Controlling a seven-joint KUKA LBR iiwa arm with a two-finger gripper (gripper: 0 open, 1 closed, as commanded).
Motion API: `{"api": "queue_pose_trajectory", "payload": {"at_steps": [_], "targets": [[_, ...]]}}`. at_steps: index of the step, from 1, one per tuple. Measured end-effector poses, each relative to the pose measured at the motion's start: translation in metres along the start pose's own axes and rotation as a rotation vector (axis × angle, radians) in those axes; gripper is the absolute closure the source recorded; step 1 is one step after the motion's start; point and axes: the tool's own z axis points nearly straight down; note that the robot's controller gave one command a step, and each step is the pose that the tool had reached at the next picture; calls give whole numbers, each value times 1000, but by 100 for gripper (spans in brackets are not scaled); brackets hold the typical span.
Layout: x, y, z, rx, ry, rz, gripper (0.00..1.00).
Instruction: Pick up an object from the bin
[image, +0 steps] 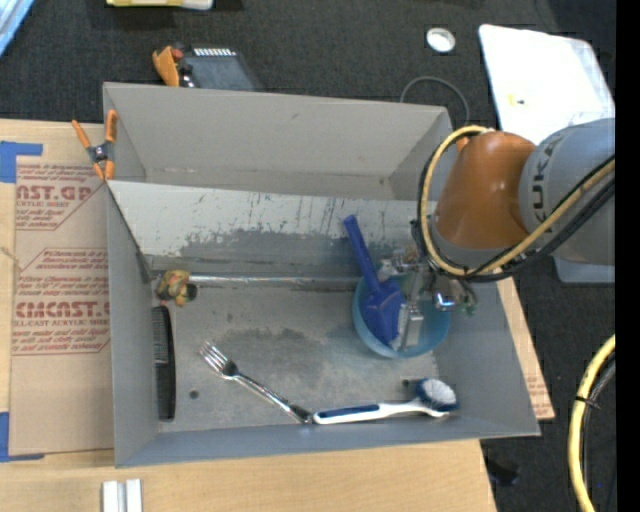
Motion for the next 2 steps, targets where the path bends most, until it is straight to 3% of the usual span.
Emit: {"api": "queue_pose_trajectory", "payload": {"at_steps": [1,2], "targets": [[-6,-1,5,0,-9,-3,0],[11,-3,4,0,-4,-16,0]]}}
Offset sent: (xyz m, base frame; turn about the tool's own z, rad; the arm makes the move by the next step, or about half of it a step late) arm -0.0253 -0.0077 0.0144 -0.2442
